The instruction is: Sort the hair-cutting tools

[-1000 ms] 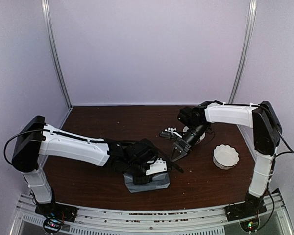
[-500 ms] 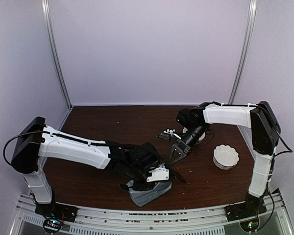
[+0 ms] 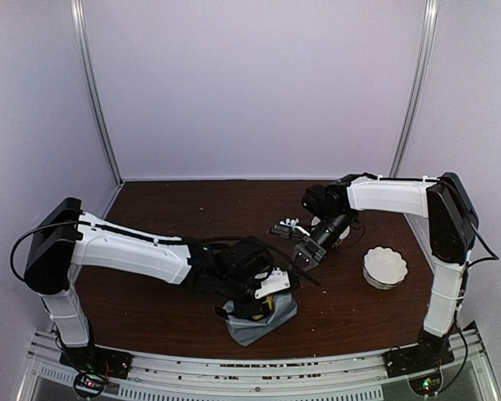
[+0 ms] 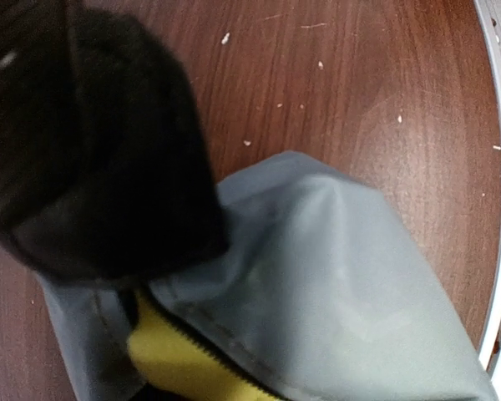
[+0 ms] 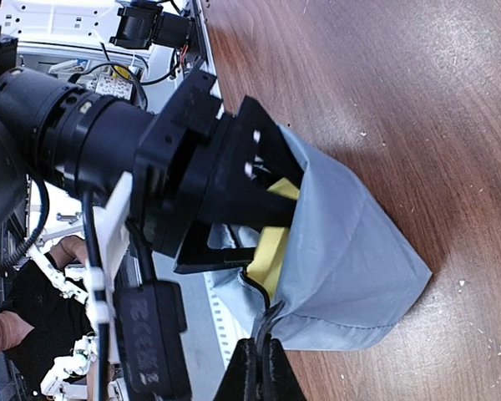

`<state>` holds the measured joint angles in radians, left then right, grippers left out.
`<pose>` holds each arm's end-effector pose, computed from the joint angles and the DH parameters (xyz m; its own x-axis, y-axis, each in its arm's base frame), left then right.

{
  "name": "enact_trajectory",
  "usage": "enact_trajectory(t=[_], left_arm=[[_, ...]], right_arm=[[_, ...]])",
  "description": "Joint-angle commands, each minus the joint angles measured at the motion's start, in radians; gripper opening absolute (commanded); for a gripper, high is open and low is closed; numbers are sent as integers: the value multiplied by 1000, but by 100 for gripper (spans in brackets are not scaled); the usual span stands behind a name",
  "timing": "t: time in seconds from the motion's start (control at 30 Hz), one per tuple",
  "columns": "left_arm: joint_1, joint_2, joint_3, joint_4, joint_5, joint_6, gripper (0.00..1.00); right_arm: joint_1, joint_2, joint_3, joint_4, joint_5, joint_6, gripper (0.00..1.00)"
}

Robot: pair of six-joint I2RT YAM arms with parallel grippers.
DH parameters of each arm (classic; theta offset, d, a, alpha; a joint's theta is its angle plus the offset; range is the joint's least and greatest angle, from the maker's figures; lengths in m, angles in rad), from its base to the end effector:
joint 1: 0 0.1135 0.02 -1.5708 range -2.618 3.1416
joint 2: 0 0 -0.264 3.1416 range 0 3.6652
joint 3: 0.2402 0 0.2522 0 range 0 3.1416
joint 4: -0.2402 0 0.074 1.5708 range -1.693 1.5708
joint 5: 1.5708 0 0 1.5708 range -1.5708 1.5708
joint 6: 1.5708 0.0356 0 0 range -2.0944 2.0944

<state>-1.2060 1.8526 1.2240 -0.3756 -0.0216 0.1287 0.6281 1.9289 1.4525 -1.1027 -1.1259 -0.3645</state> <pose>0.1383 -0.3600 0.1791 -0.1792 0.8289 -0.5300 0.9608 0.2633 0.0870 0.2700 0.2358 0.2124 -0.6680 -0.6747 -0.3140 -0.5190 0.1200 0.8463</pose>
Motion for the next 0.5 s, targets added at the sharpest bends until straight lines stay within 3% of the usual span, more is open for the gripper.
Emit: enact_trajectory(t=[0.0,0.13,0.23,0.27,0.3,0.47], left_arm=[[19,-88,-50,78,-48,-65,51],[21,-150,-82,73,-51,-87,66],[23,-162,-83,42,-81,-104,68],[23,-167,-83,40,-103,-109,87],[23,-183,-88,46,-127,-115,96],[23,-270,-144,136,-273,-130,98]], right_arm=[[1,-30,26,-10,-42,-26,0],[-1,-47,33,-14,-23,-38,0],[-1,-59,37,-12,-15,-39,0],[-1,-60,35,-6,-6,-34,0],[-1,-59,30,3,2,-22,0],[-1,-38,25,19,25,-7,0]])
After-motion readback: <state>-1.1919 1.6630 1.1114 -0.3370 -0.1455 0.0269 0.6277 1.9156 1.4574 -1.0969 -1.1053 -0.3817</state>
